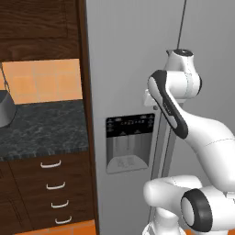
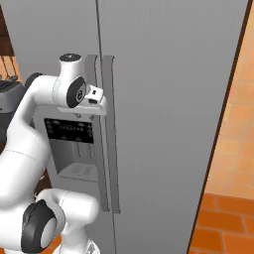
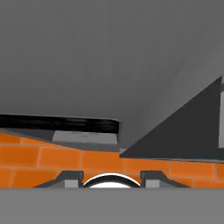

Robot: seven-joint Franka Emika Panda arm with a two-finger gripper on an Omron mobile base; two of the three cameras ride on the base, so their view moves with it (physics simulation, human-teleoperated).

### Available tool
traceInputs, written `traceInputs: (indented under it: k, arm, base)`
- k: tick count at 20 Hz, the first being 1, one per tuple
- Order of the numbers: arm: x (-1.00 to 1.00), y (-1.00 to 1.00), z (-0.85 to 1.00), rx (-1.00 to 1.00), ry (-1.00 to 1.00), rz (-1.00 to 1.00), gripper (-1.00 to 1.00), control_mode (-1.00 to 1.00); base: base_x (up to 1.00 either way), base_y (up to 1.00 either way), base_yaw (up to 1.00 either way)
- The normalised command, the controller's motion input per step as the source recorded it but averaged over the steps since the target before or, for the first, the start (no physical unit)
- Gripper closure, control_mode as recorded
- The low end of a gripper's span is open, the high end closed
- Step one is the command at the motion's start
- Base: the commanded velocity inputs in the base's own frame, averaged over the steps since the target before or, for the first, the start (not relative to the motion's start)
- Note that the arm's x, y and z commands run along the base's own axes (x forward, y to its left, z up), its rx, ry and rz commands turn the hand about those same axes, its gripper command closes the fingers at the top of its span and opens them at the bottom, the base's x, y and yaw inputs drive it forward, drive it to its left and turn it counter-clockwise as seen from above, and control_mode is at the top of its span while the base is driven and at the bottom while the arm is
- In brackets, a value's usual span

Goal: Take the strawberry from the fridge and place it on top of the pancake, located on the dining counter.

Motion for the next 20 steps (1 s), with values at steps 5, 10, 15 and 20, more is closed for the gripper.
traceInputs:
  k: [5,10,15,20]
  arm:
    - [0.0,0.0,0.0,0.0,0.0,0.0,-1.0,1.0]
    - [0.0,0.0,0.0,0.0,0.0,0.0,-1.0,1.0]
    - [0.0,0.0,0.0,0.0,0.0,0.0,-1.0,1.0]
    - [0.0,0.0,0.0,0.0,0.0,0.0,-1.0,1.0]
  base:
    - [-0.48,0.0,0.0]
    - [-0.88,-0.28,-0.01]
    - [-0.34,-0.61,-0.02]
    - [-0.3,0.0,0.01]
